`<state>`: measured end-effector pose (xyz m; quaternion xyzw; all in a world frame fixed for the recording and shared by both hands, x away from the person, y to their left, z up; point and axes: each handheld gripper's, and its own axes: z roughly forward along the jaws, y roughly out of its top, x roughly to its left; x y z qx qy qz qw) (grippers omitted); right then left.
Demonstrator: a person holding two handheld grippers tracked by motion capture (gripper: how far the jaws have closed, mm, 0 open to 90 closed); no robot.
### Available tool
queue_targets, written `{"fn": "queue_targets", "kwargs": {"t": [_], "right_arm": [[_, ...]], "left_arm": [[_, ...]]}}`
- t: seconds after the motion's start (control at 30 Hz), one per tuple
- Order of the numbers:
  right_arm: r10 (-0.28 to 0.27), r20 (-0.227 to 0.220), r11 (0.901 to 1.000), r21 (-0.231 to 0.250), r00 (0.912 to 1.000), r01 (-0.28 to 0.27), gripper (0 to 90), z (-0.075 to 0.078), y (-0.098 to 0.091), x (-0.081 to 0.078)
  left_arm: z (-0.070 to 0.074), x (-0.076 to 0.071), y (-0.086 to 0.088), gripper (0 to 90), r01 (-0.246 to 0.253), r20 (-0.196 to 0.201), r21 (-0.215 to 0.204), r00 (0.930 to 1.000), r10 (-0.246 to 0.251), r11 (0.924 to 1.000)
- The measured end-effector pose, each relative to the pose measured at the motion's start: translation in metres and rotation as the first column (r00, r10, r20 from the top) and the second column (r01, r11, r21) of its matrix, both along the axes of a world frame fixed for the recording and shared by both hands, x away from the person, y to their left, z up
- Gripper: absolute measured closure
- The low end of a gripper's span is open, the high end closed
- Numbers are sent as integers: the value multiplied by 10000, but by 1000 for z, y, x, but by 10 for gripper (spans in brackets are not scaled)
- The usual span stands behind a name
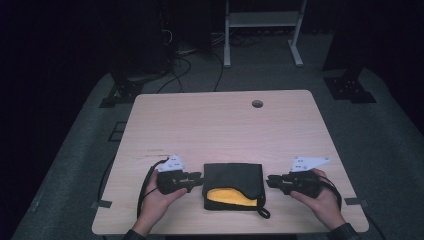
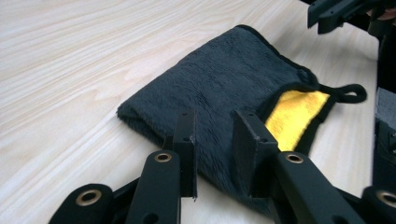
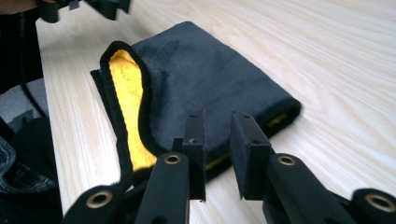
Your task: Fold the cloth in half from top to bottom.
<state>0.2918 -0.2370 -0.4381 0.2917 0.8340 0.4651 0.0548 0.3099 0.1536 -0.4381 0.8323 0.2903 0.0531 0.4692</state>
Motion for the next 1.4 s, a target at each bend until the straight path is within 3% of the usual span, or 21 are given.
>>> {"fn": "queue_targets", "kwargs": {"t": [0.23,0.37,0.53,0.6,0.73,0.83,0.9,1.0,1.17,1.27,1.4], "right_arm": [[789,-229,9955,-504,9966,-800,781,-14,44,14],[1325,-392,9891,-598,9904,-1347,780,-19,65,16],[2197,-825,9702,-862,9721,-2266,779,-27,78,4],[2429,-899,9616,-1089,9659,-2520,779,-30,80,-1],[2563,-708,9532,-1470,9640,-2642,782,-31,80,-5],[2617,-563,9507,-1569,9635,-2674,776,-32,79,-7],[2627,-543,9512,-1528,9634,-2680,706,-31,79,-7],[2318,-205,9613,-1482,9726,-2322,576,-27,75,-7],[1277,394,9818,-1465,9910,-1207,454,-22,56,1],[625,613,9882,-1439,9962,-532,395,-20,40,6],[-153,774,9888,-1466,9969,266,339,-18,20,12]], "left_arm": [[-17,20,-34,721,593,-286,329,9979,-583,9977],[-23,13,-46,722,1194,-520,471,9918,-1170,9917],[-29,-5,-44,725,1790,-855,746,9813,-1725,9810],[-31,-10,-42,723,1837,-895,767,9802,-1768,9800],[-31,-17,-35,725,1922,-846,920,9792,-1846,9770],[-33,-20,-32,722,1845,-773,846,9810,-1781,9792],[-30,-20,-33,671,1824,-643,880,9821,-1772,9793],[-23,-20,-31,571,1642,-241,804,9864,-1628,9831],[-16,-14,-18,427,911,167,712,9956,-925,9933],[-15,-11,-10,346,405,306,947,9986,-436,9947],[-15,-8,0,239,-108,361,1141,9993,67,9934]]}}
